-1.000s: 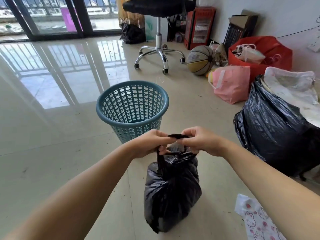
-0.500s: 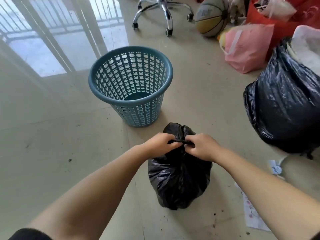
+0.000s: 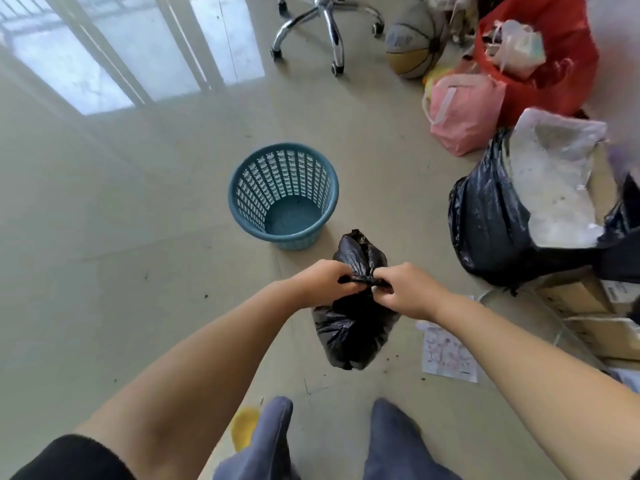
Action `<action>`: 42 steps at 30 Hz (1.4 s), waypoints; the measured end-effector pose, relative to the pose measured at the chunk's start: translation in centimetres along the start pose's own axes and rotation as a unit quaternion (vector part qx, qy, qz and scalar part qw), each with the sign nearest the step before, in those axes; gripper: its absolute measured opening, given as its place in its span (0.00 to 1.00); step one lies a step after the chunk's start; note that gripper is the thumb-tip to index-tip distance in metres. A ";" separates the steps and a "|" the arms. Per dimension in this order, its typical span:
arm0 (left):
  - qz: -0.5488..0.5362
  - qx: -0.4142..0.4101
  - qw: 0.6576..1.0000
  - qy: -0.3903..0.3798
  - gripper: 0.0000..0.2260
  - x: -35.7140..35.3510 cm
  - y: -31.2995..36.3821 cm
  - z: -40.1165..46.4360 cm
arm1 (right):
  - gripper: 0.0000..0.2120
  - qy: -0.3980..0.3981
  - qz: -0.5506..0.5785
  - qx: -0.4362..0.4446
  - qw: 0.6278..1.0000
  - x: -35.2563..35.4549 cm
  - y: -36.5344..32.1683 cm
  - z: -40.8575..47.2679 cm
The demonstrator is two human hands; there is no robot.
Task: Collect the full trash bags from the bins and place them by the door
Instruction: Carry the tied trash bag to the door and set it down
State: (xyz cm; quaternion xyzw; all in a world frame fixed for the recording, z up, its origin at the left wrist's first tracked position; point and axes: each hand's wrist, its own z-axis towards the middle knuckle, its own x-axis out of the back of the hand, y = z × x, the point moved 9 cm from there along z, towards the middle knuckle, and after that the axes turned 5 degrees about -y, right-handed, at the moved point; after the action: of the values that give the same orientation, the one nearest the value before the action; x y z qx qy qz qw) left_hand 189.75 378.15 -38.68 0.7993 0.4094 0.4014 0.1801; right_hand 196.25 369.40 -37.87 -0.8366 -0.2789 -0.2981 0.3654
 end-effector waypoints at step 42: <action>0.456 -0.393 0.739 -0.300 0.16 -29.1 34.2 -41.1 | 0.16 0.328 0.299 -0.406 0.799 -13.6 -15.7 -64.6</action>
State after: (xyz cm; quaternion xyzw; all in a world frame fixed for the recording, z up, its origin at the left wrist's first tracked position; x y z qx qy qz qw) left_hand 164.78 332.70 -6.77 0.8276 -0.2741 0.3001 0.3872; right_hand 157.39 324.85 -4.61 -0.8022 0.2682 -0.5167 0.1326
